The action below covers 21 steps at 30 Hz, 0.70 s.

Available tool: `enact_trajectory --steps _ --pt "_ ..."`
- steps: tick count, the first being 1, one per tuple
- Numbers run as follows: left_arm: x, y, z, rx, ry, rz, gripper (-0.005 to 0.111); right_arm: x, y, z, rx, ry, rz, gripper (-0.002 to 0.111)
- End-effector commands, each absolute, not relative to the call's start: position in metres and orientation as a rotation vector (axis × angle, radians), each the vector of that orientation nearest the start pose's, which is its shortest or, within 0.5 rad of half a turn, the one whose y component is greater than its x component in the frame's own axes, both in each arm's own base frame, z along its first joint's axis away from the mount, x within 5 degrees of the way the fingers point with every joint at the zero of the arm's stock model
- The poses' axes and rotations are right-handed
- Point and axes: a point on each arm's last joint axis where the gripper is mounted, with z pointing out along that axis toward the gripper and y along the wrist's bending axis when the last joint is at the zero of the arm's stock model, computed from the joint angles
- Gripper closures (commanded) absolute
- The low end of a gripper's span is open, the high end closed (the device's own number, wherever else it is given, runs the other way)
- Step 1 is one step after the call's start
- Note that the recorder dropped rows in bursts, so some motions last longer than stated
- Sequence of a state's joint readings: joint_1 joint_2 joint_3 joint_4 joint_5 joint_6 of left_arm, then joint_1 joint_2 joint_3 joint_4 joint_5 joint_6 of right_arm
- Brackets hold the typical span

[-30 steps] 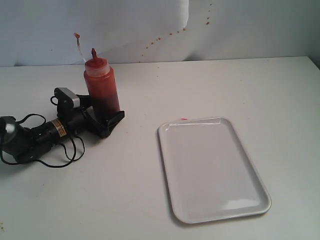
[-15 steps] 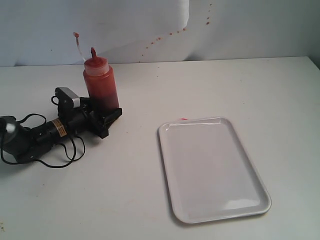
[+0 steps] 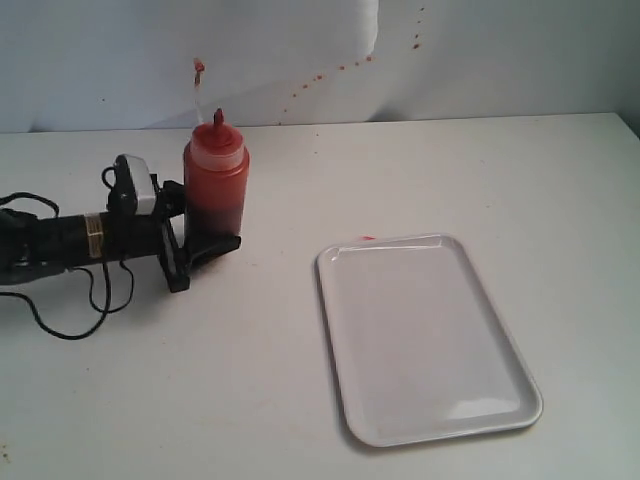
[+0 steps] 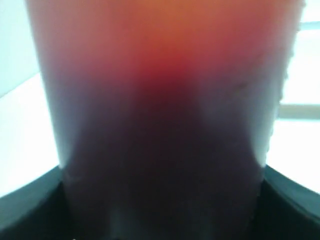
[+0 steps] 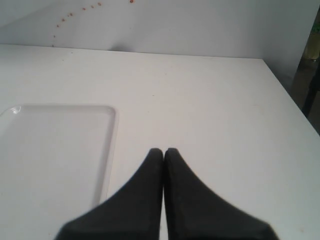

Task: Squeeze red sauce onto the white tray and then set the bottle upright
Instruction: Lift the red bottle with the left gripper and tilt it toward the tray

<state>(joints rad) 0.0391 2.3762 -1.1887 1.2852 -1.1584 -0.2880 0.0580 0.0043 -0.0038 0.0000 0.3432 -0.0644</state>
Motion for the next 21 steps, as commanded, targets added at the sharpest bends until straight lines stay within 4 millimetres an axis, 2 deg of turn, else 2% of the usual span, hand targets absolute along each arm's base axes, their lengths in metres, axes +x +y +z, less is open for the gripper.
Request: enact_trajectory --steps 1,2,4,7,10,14,17,21 --pt "0.398 -0.056 0.108 1.214 1.393 -0.691 0.107 0.053 0.003 0.182 -0.117 1.822 -0.006 0.108" --pt "0.395 -0.053 0.122 1.255 1.385 -0.691 0.107 0.053 0.003 0.182 -0.117 1.822 -0.006 0.108" --pt "0.386 -0.048 0.136 1.313 1.374 -0.678 0.107 0.053 0.003 0.182 -0.117 1.822 -0.006 0.108" --pt "0.374 -0.042 0.159 1.320 1.369 -0.615 0.107 0.053 0.003 0.182 -0.117 1.822 -0.006 0.108" --pt "0.365 -0.040 0.174 1.347 1.388 -0.539 0.107 0.053 0.003 0.182 -0.117 1.822 -0.006 0.108" --pt "0.353 -0.042 0.189 1.315 1.419 -0.573 0.107 0.053 0.003 0.182 -0.117 1.822 -0.006 0.108" --pt "0.345 -0.052 0.196 1.359 1.426 -0.608 0.107 0.053 0.003 0.182 -0.117 1.822 -0.006 0.108" --pt "0.337 -0.079 0.201 1.483 1.411 -0.607 0.107 0.053 0.003 0.182 -0.117 1.822 -0.006 0.108"
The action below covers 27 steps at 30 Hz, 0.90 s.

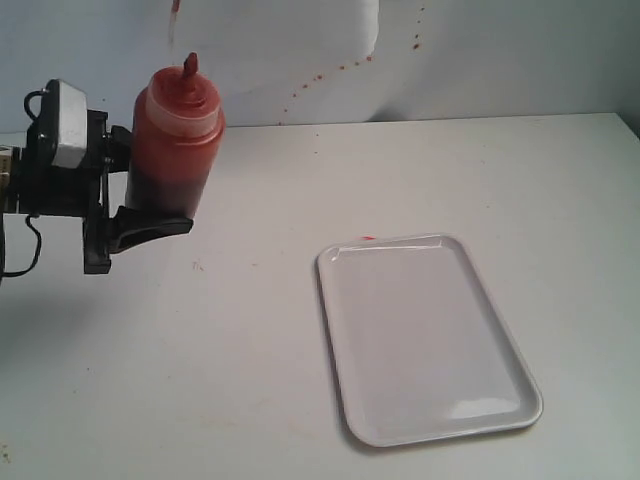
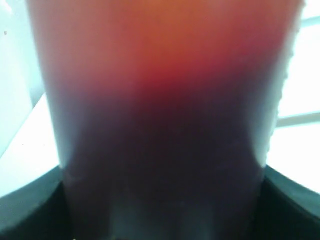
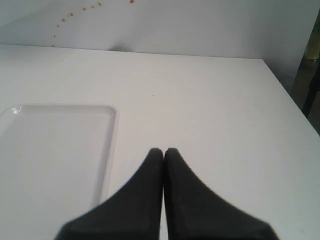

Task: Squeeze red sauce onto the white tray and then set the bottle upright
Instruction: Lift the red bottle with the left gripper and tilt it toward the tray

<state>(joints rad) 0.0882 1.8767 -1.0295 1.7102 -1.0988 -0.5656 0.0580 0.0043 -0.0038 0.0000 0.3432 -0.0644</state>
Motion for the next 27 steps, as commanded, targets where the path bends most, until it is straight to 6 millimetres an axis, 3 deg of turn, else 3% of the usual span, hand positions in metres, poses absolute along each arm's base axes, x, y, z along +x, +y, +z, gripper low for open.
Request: enact_trajectory --steps 1,6,13,16,27 --pt "0.336 -0.086 0.201 1.500 1.428 -0.600 0.107 0.053 0.003 0.182 -0.117 1.822 -0.006 0.108" --pt "0.332 -0.137 0.191 1.560 1.546 -0.464 0.107 0.053 0.003 0.182 -0.117 1.822 -0.006 0.108" --pt "0.322 -0.180 0.185 1.600 1.605 -0.318 0.107 0.053 0.003 0.182 -0.117 1.822 -0.006 0.108" --pt "0.319 -0.188 0.184 1.625 1.588 -0.286 0.107 0.053 0.003 0.182 -0.117 1.822 -0.006 0.108" --pt "0.323 -0.185 0.183 1.639 1.582 -0.188 0.107 0.053 0.003 0.182 -0.117 1.822 -0.006 0.108"
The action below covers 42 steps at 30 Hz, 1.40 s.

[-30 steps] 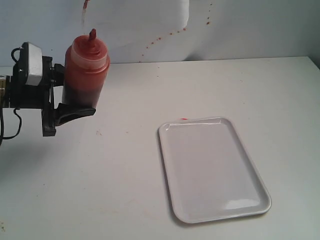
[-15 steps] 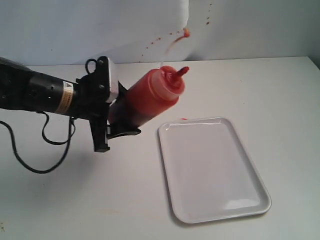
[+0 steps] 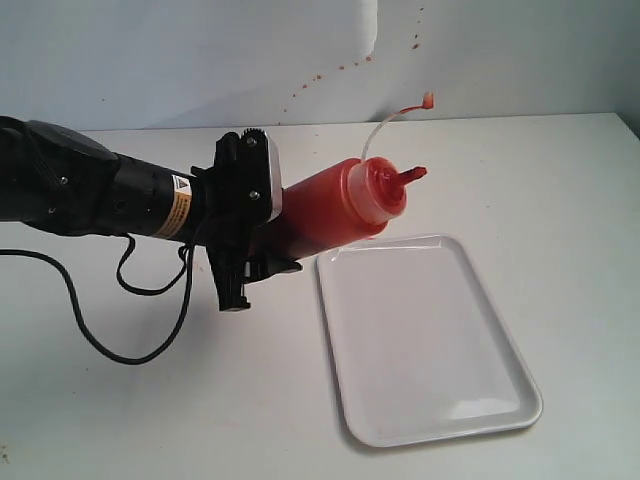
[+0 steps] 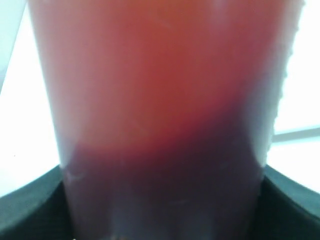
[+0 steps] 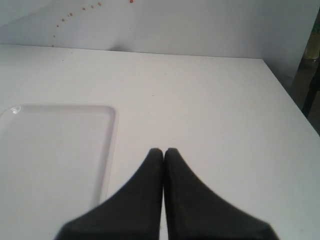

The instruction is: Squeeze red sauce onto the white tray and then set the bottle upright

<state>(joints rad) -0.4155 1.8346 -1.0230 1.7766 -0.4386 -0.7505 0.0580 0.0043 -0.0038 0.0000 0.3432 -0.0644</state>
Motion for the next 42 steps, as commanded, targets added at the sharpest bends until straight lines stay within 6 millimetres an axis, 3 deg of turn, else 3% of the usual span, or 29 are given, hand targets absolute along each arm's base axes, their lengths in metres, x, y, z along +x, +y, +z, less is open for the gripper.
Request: enact_trajectory --steps 1,42 --pt "0.3232 -0.1844 0.1831 1.638 1.584 -0.185 0.107 0.0534 0.0032 0.1824 -0.117 1.822 -0.006 0.108" --pt "0.3234 -0.1842 0.1830 1.680 1.537 -0.153 0.107 0.0534 0.0032 0.1824 -0.117 1.822 -0.006 0.108"
